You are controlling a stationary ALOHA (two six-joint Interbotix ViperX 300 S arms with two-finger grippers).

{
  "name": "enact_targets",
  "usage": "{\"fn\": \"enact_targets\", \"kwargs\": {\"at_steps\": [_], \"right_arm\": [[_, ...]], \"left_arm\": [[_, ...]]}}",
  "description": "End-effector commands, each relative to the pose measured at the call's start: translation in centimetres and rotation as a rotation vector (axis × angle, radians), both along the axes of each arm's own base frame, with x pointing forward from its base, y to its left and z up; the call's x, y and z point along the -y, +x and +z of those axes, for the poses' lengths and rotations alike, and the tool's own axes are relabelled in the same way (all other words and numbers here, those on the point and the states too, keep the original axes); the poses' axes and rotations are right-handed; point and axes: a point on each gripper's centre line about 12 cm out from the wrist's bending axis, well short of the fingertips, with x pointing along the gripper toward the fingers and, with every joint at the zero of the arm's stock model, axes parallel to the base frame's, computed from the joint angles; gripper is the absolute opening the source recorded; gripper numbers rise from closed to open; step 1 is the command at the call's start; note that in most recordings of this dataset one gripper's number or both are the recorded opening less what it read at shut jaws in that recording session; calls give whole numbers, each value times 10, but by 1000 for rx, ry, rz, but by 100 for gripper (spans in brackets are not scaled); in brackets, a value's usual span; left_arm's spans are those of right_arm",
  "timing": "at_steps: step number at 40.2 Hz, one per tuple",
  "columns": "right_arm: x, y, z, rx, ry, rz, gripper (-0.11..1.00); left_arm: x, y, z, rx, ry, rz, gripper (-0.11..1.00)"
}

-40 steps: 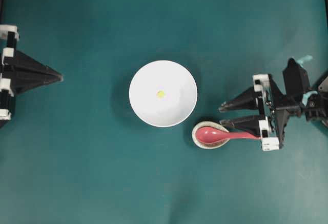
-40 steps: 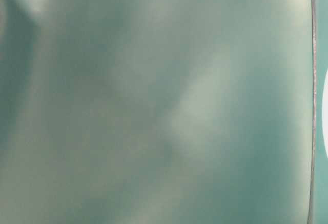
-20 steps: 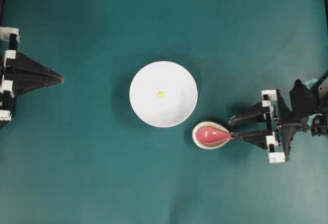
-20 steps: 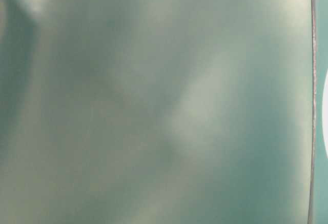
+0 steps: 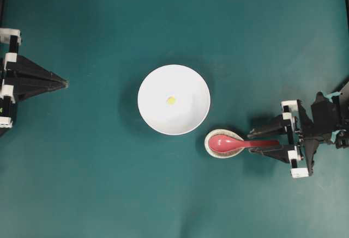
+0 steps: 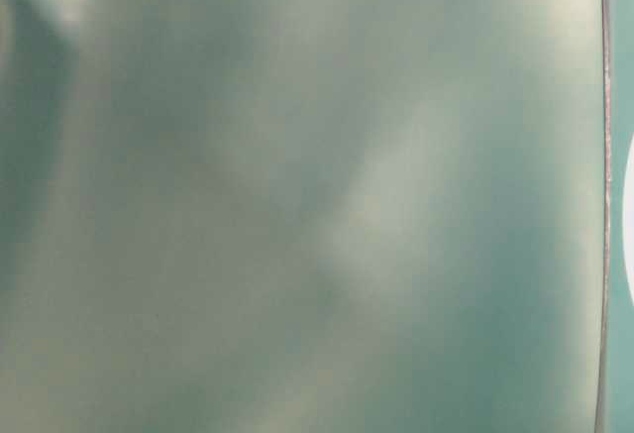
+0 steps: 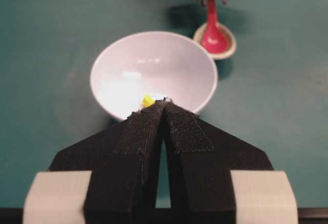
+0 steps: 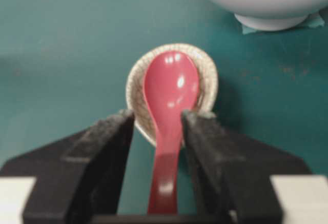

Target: Scoop the yellow hexagonal prism block from the bowl with a spoon using the right arm.

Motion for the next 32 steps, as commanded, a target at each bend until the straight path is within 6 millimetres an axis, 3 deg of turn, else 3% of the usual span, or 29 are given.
{"fn": "enact_targets", "kwargs": {"at_steps": [1,32], "right_arm": [[-1,0,0,3,-4,2,47],[-3,0,-11,-80,-50,16,47]], "left_arm": [[0,3,11,35,5,1,-1],[0,4,15,61,5,0,-1]]}}
